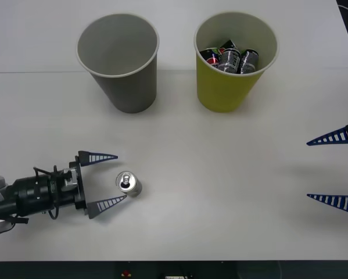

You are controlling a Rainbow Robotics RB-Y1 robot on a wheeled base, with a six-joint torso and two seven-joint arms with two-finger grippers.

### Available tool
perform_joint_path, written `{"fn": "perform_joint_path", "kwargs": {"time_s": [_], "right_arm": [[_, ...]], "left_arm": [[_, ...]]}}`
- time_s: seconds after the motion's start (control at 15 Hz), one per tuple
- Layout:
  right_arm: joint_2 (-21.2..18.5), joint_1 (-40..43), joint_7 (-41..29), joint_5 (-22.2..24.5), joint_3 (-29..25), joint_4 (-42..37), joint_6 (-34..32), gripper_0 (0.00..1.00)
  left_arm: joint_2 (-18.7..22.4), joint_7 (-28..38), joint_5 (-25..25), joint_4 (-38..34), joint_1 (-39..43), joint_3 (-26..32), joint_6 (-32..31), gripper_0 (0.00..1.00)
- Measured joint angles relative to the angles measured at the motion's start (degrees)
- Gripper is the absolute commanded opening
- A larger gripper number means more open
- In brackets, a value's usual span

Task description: Put the can into the green bin and the plastic bottle into the gray bin

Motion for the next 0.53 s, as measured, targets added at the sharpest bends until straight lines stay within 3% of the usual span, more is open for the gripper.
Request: {"fn": "perform_joint_path", "kwargs": {"time_s": [0.53], "right_arm": [[0.0, 0.0, 0.0, 0.0, 0.0, 0.0, 0.0, 1.0]], "left_arm": [[-4.58, 0.57, 0.51, -0.63, -1.91, -2.03, 4.31, 1.0]]}}
